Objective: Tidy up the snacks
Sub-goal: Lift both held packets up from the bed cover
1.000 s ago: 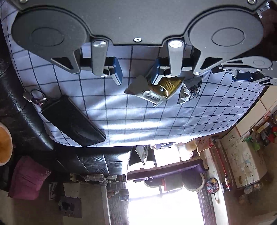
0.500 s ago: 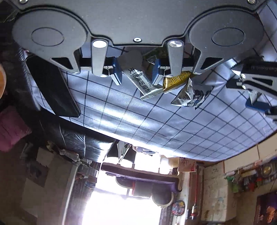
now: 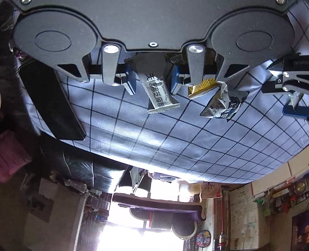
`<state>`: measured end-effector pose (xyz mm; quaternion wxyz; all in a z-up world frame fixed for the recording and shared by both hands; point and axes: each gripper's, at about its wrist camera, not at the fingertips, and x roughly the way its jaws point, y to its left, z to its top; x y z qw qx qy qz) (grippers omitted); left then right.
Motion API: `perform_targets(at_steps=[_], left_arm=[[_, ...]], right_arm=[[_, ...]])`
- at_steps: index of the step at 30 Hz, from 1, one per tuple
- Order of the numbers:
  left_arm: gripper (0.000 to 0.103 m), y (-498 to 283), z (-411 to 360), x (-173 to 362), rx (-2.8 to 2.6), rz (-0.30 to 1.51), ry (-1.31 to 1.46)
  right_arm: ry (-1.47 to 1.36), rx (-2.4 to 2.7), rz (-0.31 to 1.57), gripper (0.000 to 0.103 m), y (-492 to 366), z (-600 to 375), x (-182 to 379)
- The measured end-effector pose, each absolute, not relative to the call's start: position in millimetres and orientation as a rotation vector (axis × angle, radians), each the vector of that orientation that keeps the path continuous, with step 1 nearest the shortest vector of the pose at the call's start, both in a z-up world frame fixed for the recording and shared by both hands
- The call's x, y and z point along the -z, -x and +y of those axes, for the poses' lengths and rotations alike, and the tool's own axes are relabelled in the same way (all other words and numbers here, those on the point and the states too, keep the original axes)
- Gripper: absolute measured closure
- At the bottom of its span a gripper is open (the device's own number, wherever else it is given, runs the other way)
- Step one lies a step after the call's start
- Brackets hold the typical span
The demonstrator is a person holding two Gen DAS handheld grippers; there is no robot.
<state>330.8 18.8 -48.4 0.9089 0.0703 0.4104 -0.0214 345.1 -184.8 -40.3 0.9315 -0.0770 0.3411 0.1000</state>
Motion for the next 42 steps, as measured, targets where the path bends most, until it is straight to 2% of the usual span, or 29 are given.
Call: perform_targets(at_steps=[1,5,9,22,28,36,42], left_arm=[[0.040,-330.9,18.8,48.4,0.044,0.847,-0.145],[0.040,-331.5,19.0,48.6,0.045,0.850,-0.143],[0.040,-332.7,18.4,47.8,0.043,0.855,-0.145],[0.040,-335.4,16.2,44.8,0.028,0.867,-0.139],[0.044,-340.8,16.5,29.4,0.018,0.888,-0.140],[0.046,-323.9,36.3,-18.6,0.015,0.814,-0.095],[0.046,-307.1,40.1,-13.7,0.061,0.853,-0.084]], right_arm=[[0.146,-0.206,0.699,0.055,-345.2,-186.7,40.5],[0.148,-0.196,0.687,0.068,-338.7,-186.6,40.7],[0.107,-0.167,0.694,0.071,-331.5,-190.9,38.1],[-0.189,0.000,0.793,0.071,-271.8,-234.8,26.5],[-0.189,-0.001,0.798,0.071,-233.9,-227.2,24.6],[-0.199,-0.027,0.788,0.071,-198.2,-216.4,22.8],[-0.228,-0.046,0.783,0.071,-188.4,-215.8,21.7]])
